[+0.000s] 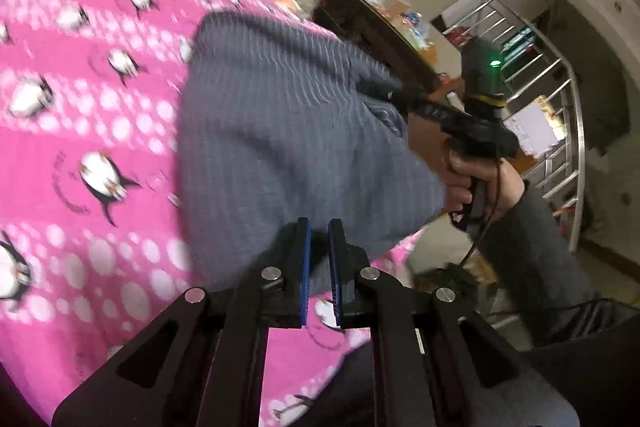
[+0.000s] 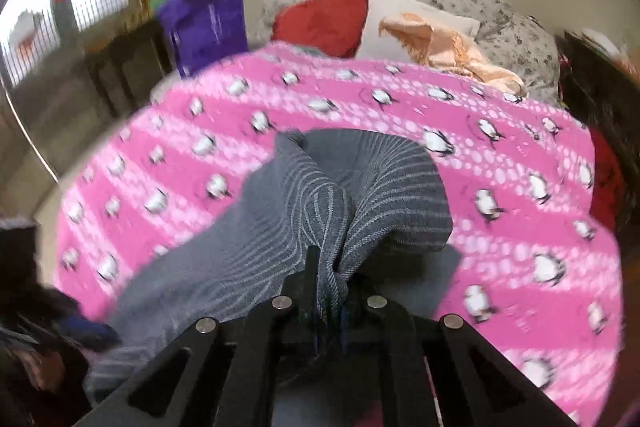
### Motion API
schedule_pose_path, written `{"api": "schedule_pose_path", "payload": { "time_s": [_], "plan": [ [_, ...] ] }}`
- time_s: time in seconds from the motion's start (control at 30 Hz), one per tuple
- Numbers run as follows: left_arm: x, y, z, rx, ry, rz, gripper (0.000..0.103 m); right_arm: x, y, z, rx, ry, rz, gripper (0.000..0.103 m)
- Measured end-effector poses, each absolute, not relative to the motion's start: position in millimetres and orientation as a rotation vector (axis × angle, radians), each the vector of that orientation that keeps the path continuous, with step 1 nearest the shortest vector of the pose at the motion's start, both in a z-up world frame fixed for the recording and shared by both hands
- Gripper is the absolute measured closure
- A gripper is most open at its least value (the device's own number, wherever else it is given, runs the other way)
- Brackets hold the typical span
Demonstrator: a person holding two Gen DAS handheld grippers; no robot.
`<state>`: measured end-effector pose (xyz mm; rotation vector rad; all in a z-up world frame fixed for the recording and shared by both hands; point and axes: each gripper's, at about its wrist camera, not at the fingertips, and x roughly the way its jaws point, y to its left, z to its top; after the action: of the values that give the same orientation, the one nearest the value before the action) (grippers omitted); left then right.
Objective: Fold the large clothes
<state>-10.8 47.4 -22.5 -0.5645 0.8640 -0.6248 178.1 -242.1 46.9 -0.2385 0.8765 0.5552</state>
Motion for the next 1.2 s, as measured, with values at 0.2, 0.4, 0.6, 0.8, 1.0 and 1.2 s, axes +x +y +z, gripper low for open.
{"api": "schedule_pose_path", "payload": {
  "time_s": [0.2, 0.4, 0.6, 0.8, 1.0, 1.2],
  "plan": [
    [2, 71, -31, -0.627, 0.871, -0.506, 0.095, 233, -311, -35, -0.048, 1.098, 0.418, 0.097],
    [23, 40, -60, -0.609, 1.022, -0.532, 0.095, 216, -339, -50, 0.215, 1.125, 0.465, 0.095],
    [12, 36, -67, -0.591, 1.011, -0.513, 0.095, 148, -346, 16, 0.104, 0.983, 0.445, 0.094],
    [15, 43, -42, -0.588, 0.944, -0.498, 0.095, 87, -288, 17, 0.020, 0.957, 0.595, 0.094],
    [19, 11, -1, -0.427, 0.848, -0.528, 0.081, 55, -260, -50, -0.211, 0.981, 0.421, 0.094],
    [33, -32, 0, -0.323, 0.855, -0.605, 0.069, 61, -290, -54, 0.100, 0.999, 0.461, 0.094]
  ]
}}
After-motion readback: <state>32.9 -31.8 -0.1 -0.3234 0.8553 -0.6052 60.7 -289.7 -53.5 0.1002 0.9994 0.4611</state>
